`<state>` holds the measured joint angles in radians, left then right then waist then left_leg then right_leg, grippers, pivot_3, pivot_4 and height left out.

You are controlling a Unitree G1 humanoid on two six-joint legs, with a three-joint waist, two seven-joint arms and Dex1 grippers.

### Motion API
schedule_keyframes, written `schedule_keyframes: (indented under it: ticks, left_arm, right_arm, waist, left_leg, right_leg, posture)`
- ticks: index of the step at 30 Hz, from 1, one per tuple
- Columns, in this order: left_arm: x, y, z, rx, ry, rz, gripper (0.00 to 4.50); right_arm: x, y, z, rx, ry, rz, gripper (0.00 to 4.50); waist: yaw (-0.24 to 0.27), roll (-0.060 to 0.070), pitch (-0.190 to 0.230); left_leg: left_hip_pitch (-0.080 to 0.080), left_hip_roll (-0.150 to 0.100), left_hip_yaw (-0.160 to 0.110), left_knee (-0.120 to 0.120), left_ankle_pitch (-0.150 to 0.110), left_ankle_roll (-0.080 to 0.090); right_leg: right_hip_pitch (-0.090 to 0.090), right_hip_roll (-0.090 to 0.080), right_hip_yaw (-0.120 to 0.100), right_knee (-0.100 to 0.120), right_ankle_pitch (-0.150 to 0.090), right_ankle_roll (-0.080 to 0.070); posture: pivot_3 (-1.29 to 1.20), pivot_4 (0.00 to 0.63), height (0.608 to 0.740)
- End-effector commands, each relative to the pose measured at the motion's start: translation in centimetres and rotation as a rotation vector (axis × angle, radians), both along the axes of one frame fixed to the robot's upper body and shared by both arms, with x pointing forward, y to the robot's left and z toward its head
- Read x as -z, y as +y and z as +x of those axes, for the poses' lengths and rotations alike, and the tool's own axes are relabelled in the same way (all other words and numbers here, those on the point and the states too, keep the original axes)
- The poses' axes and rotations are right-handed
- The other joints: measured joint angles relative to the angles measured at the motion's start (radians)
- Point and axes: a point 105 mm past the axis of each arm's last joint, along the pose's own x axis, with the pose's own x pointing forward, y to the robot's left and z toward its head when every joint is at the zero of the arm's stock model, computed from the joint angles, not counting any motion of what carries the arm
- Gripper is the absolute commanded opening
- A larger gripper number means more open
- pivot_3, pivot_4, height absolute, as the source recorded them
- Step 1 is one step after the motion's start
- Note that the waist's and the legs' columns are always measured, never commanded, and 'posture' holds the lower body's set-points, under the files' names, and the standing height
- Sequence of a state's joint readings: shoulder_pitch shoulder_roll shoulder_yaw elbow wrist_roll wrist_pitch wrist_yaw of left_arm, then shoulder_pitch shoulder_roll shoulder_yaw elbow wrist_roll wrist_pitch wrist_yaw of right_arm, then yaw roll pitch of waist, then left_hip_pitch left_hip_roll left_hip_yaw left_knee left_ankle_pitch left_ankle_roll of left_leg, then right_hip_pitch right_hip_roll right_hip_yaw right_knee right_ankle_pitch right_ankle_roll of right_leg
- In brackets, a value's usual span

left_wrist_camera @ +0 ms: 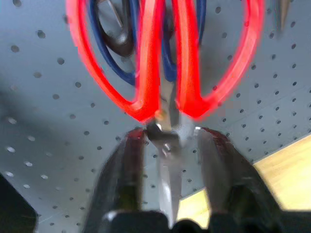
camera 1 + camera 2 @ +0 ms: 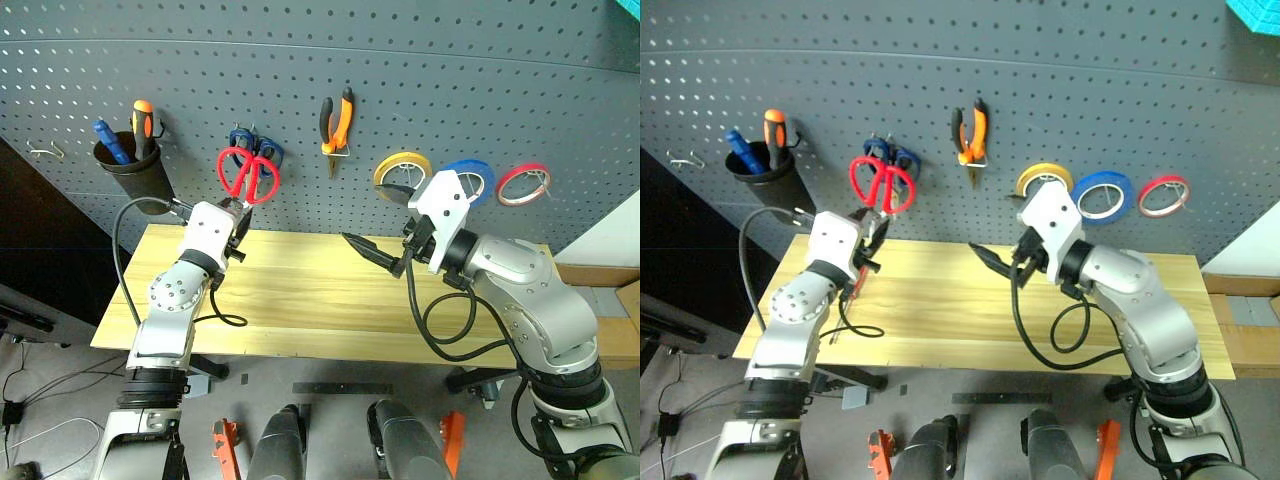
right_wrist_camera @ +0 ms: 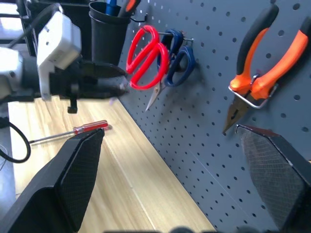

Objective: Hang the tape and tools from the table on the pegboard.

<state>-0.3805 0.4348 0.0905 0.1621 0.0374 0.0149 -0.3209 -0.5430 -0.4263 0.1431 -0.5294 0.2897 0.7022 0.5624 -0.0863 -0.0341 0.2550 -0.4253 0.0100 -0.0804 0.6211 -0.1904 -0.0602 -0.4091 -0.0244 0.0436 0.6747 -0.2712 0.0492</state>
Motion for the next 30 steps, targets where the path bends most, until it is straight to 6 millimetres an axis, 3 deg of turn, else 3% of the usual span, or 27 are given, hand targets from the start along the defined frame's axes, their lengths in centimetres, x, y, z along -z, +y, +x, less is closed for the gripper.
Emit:
schedule_keyframes:
  ticks: [1,4,9,11,18,22,30]
  left_arm:
    - [1.2,-0.2,-0.4,0.005,0.060,-0.014,3.42]
    - [5.4,1.1,-0.9,-0.061,0.235,-0.030,4.46]
    - [8.6,3.9,-1.2,-0.175,0.440,-0.119,4.46]
    - [8.5,5.5,-0.8,-0.244,0.470,-0.173,4.46]
    - [8.1,11.0,0.3,-0.425,0.551,-0.225,4.46]
    - [8.3,11.6,0.9,-0.443,0.589,-0.256,4.46]
    - [10.3,10.0,2.0,-0.413,0.675,-0.275,4.46]
  right_arm:
    - [-0.4,0.6,-0.9,-0.031,-0.002,0.017,4.50]
    - [1.8,0.8,-0.4,0.021,0.145,0.034,4.50]
    - [5.9,2.7,-0.4,0.106,0.398,-0.010,4.50]
    - [6.7,4.3,-0.7,0.099,0.492,0.036,4.50]
    - [8.3,8.3,0.6,0.144,0.569,0.048,4.50]
    - [8.3,9.7,0.9,0.148,0.568,0.037,4.50]
    - [7.4,10.7,0.2,0.106,0.510,-0.007,4.50]
  waist:
    - [0.000,0.000,0.000]
    - [-0.003,0.000,0.000]
    - [-0.003,0.000,0.006]
    - [-0.003,0.000,0.010]
    - [-0.003,-0.003,0.028]
    - [-0.001,-0.003,0.033]
    - [0.001,-0.005,0.050]
  left_leg:
    - [0.000,0.000,0.000,0.000,0.000,0.000]
    - [0.000,0.000,0.000,-0.002,0.000,0.000]
    - [0.000,0.001,0.000,-0.002,0.000,0.000]
    - [0.000,0.001,-0.001,-0.002,0.000,0.000]
    - [-0.001,0.001,0.000,-0.002,0.000,0.000]
    - [-0.007,0.001,0.000,-0.003,0.000,0.000]
    - [-0.008,0.001,0.000,-0.006,0.000,0.000]
  right_leg:
    - [0.000,0.000,0.000,0.000,0.000,0.000]
    - [0.000,0.000,0.000,0.000,0.000,0.000]
    - [-0.002,0.001,0.000,0.003,0.000,-0.001]
    - [-0.003,0.001,0.000,0.004,0.000,-0.001]
    - [-0.005,0.002,0.000,0.004,0.000,-0.001]
    - [-0.012,0.001,-0.001,0.006,0.003,-0.006]
    - [-0.014,0.001,-0.002,0.004,0.002,-0.006]
  posture:
    - [-0.14,0.261,0.740]
    - [-0.14,0.266,0.740]
    - [-0.14,0.281,0.740]
    - [-0.14,0.291,0.740]
    - [-0.12,0.319,0.740]
    - [-0.11,0.333,0.740]
    - [-0.14,0.350,0.740]
